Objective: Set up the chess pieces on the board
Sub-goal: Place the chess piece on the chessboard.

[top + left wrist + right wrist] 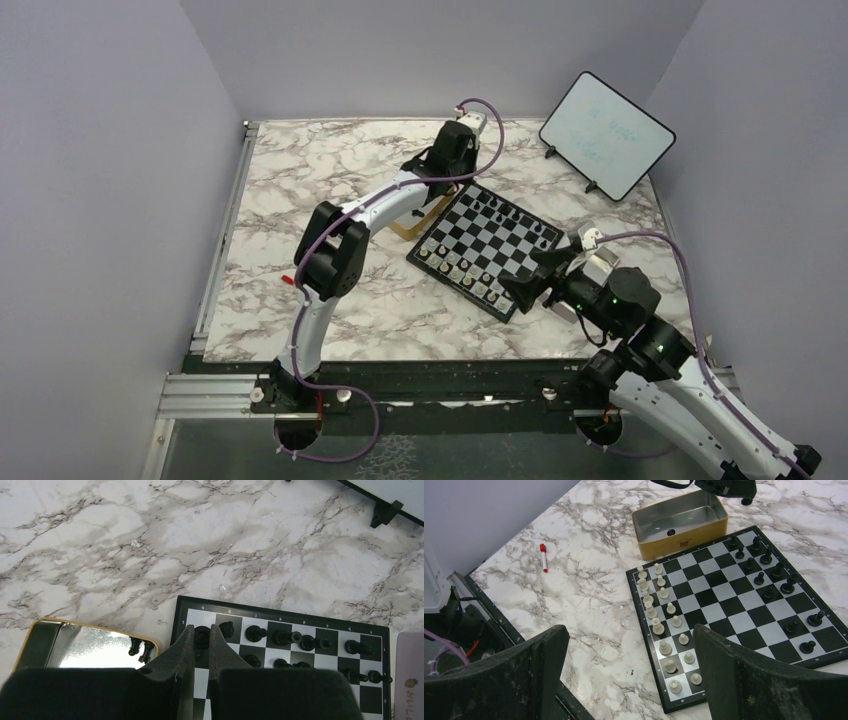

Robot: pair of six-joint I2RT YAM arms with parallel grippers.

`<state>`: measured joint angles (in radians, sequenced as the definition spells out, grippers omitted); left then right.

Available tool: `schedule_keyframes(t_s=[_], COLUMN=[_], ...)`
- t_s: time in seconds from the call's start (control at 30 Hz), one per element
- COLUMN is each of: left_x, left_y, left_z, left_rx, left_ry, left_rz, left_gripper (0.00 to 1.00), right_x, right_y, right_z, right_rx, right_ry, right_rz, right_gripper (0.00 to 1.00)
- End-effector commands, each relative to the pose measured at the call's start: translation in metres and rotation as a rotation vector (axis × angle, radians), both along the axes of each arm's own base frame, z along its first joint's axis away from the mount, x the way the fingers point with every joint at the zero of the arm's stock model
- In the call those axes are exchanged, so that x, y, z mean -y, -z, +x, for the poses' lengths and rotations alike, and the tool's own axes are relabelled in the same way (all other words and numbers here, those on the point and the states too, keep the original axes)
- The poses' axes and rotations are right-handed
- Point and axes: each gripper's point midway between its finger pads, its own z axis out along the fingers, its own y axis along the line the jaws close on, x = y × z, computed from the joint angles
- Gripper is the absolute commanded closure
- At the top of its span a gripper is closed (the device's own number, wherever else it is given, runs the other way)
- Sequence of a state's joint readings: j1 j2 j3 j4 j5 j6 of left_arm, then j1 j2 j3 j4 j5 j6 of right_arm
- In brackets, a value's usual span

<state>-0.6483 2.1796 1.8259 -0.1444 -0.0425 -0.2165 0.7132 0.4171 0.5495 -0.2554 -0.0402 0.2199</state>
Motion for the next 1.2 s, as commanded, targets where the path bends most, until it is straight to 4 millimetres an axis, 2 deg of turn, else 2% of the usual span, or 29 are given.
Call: schedule_keyframes(t_s=[0.0, 0.1, 0.4, 0.63, 0.83, 1.0, 1.17], left_x=[0.01, 0.014, 0.011, 0.018, 0.017, 0.026, 0.024], left_y=[-0.011, -0.007, 0.024, 0.045, 0.058, 0.059, 0.064], left_z=[0.013, 0.015, 0.022, 0.024, 0.024, 0.029, 0.028], left_rx=[0.094, 0.094, 0.067, 0.036, 0.02, 0.033, 0.022], left_ry=[-0.005, -0.006, -0.047, -0.033, -0.038, -0.015, -0.023], left_rz=[-0.012, -0.022, -0.004, 0.0, 0.009, -0.007, -0.002], left_gripper=[0.92, 0.92, 0.92, 0.92, 0.91, 0.91, 0.9], right_x=[0.015, 0.026, 0.044, 0.039, 0.038, 0.039, 0.042], right_y=[-0.013, -0.016, -0.029, -0.029, -0.028, -0.033, -0.036], right_z=[-0.001, 0.0, -0.004, -0.005, -0.002, -0.001, 0.0], right_rx=[-0.001, -0.023, 0.012, 0.016, 0.026, 0.043, 0.059], right_ry=[0.072, 0.141, 0.205, 0.178, 0.183, 0.184, 0.198], right_rz=[0.028, 0.073, 0.123, 0.113, 0.116, 0.115, 0.099], right_gripper=[0.0, 0.0, 0.0, 0.0, 0.0, 0.0, 0.0])
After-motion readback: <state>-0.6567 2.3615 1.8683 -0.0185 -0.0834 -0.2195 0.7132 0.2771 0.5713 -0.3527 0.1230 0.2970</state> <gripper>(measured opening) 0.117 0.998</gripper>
